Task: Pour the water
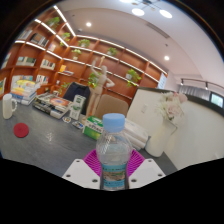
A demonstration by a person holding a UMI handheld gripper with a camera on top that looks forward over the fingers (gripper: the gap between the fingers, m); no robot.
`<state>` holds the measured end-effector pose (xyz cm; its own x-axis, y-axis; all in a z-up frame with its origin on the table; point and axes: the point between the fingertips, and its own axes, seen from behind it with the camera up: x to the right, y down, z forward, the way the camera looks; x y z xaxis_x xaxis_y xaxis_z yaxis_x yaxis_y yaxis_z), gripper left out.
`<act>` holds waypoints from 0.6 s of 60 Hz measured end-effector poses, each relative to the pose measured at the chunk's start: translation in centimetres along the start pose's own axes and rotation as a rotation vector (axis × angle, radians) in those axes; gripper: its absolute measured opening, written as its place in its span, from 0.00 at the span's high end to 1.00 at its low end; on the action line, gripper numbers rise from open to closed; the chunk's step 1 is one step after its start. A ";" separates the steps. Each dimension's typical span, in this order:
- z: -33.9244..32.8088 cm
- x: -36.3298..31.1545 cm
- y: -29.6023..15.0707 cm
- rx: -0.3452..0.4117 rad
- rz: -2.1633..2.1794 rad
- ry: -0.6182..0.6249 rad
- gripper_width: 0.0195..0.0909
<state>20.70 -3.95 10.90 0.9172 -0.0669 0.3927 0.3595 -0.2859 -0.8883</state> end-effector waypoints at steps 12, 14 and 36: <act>-0.5 -11.9 -7.6 0.060 -0.382 -0.043 0.89; -0.7 -14.1 -9.0 0.075 -0.456 -0.032 0.89; -2.1 -29.4 -19.5 0.289 -1.201 0.098 0.88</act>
<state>-13.64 1.54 17.14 -0.0319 0.0172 0.9993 0.9995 0.0047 0.0318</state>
